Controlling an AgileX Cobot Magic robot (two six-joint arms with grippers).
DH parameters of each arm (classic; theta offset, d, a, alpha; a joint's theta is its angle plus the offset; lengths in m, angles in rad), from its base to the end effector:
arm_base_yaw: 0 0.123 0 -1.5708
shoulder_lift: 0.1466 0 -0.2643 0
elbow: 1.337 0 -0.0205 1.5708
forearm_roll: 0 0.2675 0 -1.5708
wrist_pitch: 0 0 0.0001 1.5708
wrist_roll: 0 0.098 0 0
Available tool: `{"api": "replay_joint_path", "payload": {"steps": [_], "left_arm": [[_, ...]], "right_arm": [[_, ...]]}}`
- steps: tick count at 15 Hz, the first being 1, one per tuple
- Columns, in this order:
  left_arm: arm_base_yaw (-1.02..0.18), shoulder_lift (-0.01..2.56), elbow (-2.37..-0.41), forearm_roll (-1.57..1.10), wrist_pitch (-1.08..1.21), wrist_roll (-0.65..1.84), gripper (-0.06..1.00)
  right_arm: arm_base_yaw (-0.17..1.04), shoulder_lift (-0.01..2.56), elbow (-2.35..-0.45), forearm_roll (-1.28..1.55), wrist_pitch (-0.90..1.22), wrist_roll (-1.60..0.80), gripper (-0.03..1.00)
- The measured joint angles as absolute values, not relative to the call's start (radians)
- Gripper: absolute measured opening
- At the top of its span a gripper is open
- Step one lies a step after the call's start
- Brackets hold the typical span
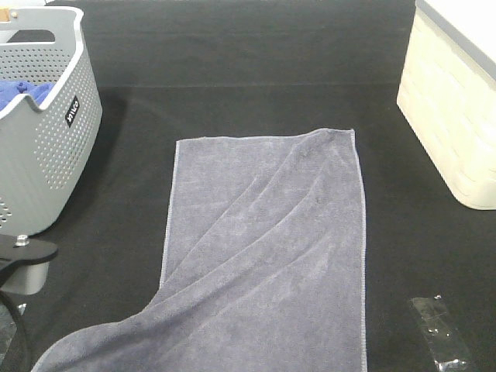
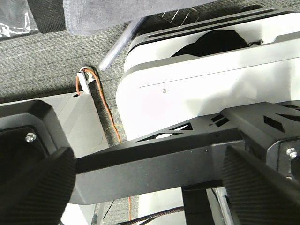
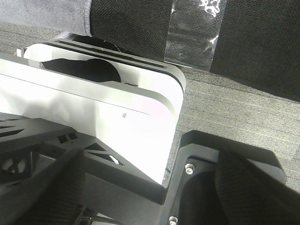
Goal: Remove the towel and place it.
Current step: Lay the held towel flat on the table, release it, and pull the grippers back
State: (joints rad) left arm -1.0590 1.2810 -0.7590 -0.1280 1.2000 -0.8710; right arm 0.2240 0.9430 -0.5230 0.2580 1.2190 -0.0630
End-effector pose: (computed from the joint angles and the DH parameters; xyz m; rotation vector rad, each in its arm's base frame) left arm 0.0914 -0.1866 0.1934 -0.2070 -3.0012 0.0219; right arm 0.1312 0.0540 0.1942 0.3112 -3.1020 -0.3817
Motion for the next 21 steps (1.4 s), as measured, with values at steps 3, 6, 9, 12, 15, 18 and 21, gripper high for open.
{"api": "replay_joint_path", "payload": {"steps": [3,6,9,12,15,18,21], "left_arm": [[-1.057,1.281,-0.770,-0.105,1.161,-0.845,0.82],[-1.040,1.281,-0.831,-0.030,1.134,-0.827,0.82],[-1.000,1.282,-0.934,0.107,1.060,-0.765,0.82],[-0.901,1.293,-1.024,0.217,0.926,-0.709,0.82],[-0.731,1.344,-1.060,0.239,0.772,-0.640,0.76],[-0.571,1.451,-1.060,0.242,0.576,-0.604,0.68],[-0.454,1.643,-1.146,0.244,0.499,-0.555,0.68]], "right_arm": [[0.224,0.943,-0.542,0.258,1.220,-0.063,0.73],[0.224,0.943,-0.610,0.257,1.220,-0.063,0.73],[0.224,0.946,-0.733,0.257,1.196,-0.063,0.73],[0.224,1.013,-0.858,0.257,1.137,-0.067,0.73],[0.224,1.135,-0.982,0.257,1.123,-0.102,0.71],[0.224,1.323,-1.137,0.257,1.072,-0.121,0.64],[0.224,1.487,-1.267,0.255,1.031,-0.123,0.57]]}}
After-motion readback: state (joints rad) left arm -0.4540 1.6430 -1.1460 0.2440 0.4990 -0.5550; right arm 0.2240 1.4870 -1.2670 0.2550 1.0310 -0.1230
